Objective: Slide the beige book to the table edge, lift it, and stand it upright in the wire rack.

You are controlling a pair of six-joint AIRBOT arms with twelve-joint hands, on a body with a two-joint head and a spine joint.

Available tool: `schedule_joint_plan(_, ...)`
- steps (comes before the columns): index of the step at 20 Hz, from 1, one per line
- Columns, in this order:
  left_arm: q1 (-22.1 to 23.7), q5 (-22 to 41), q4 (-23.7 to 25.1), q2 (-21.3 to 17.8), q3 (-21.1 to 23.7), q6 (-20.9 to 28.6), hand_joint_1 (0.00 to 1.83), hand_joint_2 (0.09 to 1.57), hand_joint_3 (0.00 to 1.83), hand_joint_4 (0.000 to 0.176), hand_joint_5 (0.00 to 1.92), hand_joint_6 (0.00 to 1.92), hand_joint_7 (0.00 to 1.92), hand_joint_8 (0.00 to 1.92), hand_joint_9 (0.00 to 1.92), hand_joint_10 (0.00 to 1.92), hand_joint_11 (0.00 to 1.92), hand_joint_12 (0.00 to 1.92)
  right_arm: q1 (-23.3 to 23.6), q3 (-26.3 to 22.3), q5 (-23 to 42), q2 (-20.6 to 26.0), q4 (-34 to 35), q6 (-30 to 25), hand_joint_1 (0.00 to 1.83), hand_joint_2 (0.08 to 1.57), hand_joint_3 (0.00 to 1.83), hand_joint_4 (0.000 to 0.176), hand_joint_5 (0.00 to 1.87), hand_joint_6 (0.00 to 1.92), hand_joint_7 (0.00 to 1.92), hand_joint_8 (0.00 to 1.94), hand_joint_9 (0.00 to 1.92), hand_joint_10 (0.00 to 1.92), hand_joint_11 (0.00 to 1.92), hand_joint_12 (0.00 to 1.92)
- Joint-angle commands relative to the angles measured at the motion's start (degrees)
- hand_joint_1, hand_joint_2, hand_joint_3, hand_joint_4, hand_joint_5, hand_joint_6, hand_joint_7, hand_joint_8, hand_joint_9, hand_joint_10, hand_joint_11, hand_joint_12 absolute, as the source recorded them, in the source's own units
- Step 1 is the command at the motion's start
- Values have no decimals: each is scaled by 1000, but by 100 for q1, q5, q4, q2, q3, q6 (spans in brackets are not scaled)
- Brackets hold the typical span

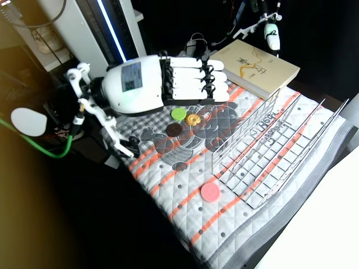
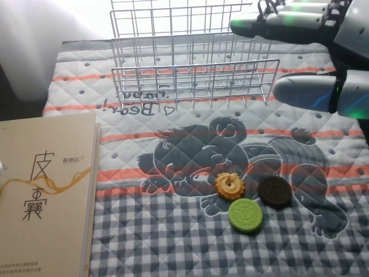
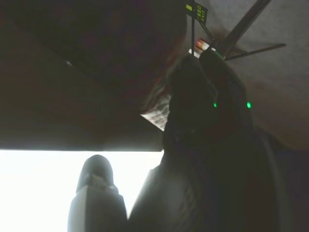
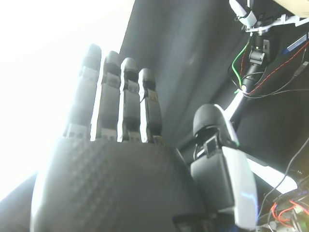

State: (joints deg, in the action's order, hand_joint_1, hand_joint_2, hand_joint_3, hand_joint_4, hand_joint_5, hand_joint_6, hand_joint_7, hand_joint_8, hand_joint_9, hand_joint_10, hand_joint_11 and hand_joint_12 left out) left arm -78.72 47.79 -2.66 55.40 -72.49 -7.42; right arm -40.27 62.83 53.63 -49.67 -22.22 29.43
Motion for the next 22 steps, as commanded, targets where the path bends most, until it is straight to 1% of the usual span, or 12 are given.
schedule_joint_plan(1, 26, 453, -143, 16, -45, 59, 600, 1073, 5, 0, 495, 11, 694, 17, 812, 72, 415, 1143, 63, 2, 642, -25, 262, 2, 3, 1331, 0, 0, 309, 3, 374, 1, 379, 3, 385, 15)
schedule_joint_plan(3, 31, 433, -143, 43, -55, 59, 731, 1086, 0, 0, 620, 5, 805, 9, 965, 58, 700, 964, 49, 2, 642, -23, 281, 2, 0, 1315, 0, 0, 304, 1, 373, 0, 379, 2, 387, 15)
schedule_joint_plan(5, 36, 384, -141, 96, -72, 44, 911, 1130, 1, 0, 782, 11, 999, 26, 1143, 82, 852, 961, 36, 1, 641, -23, 290, 2, 0, 1313, 0, 0, 313, 5, 351, 0, 356, 0, 379, 10)
schedule_joint_plan(6, 36, 380, -149, 120, -82, 42, 1202, 1110, 0, 0, 902, 675, 1120, 716, 1329, 143, 964, 1071, 30, 0, 641, -24, 298, 2, 0, 1320, 0, 0, 319, 6, 338, 0, 339, 0, 372, 7)
schedule_joint_plan(7, 39, 383, -201, 126, -84, -3, 1255, 1112, 0, 0, 909, 830, 1096, 955, 1388, 190, 984, 1172, 20, -1, 641, -22, 308, 2, 0, 1321, 0, 0, 314, 3, 320, 0, 324, 0, 365, 4)
schedule_joint_plan(8, 39, 401, -272, 126, -86, -33, 1263, 1117, 0, 0, 911, 861, 1066, 1057, 1335, 411, 979, 1272, 4, -3, 642, -15, 320, 2, 0, 1316, 0, 0, 323, 6, 328, 5, 341, 8, 386, 13)
schedule_joint_plan(10, 37, 541, -506, 117, -107, -79, 1250, 1127, 1, 0, 891, 938, 1039, 1082, 1172, 663, 986, 1237, -35, -19, 644, 11, 368, 2, 0, 1317, 0, 0, 332, 8, 339, 7, 357, 12, 414, 25)
schedule_joint_plan(13, 35, 735, -881, 37, -125, -218, 1241, 1139, 0, 0, 874, 968, 1012, 1123, 1122, 748, 953, 1286, -82, -38, 646, 46, 417, 2, 0, 1317, 0, 0, 340, 7, 359, 12, 378, 16, 441, 38)
schedule_joint_plan(16, 4, 977, -1371, -113, -117, -457, 1247, 1108, 3, 0, 924, 935, 1072, 989, 1218, 537, 1064, 1083, -99, -51, 649, 70, 440, 2, 0, 1319, 1, 0, 327, 0, 341, 1, 362, 5, 430, 34)
schedule_joint_plan(19, -231, 1384, -1957, -307, -49, -640, 1235, 1136, 1, 0, 851, 1071, 1036, 1019, 1222, 404, 999, 1103, -116, -62, 651, 81, 457, 2, 0, 1328, 4, 0, 334, 3, 351, 6, 384, 12, 471, 53)
schedule_joint_plan(20, -353, 1572, -2206, -390, -5, -702, 1348, 1100, 21, 0, 853, 1022, 1023, 892, 1089, 971, 961, 1062, -122, -63, 651, 81, 462, 2, 0, 1325, 3, 0, 330, 1, 350, 5, 379, 9, 457, 48)
schedule_joint_plan(22, -507, 1921, -2589, -483, 49, -747, 1375, 1096, 0, 0, 880, 1015, 1040, 819, 1051, 1092, 951, 1014, -130, -63, 651, 76, 466, 2, 0, 1316, 0, 0, 336, 3, 355, 6, 380, 8, 447, 44)
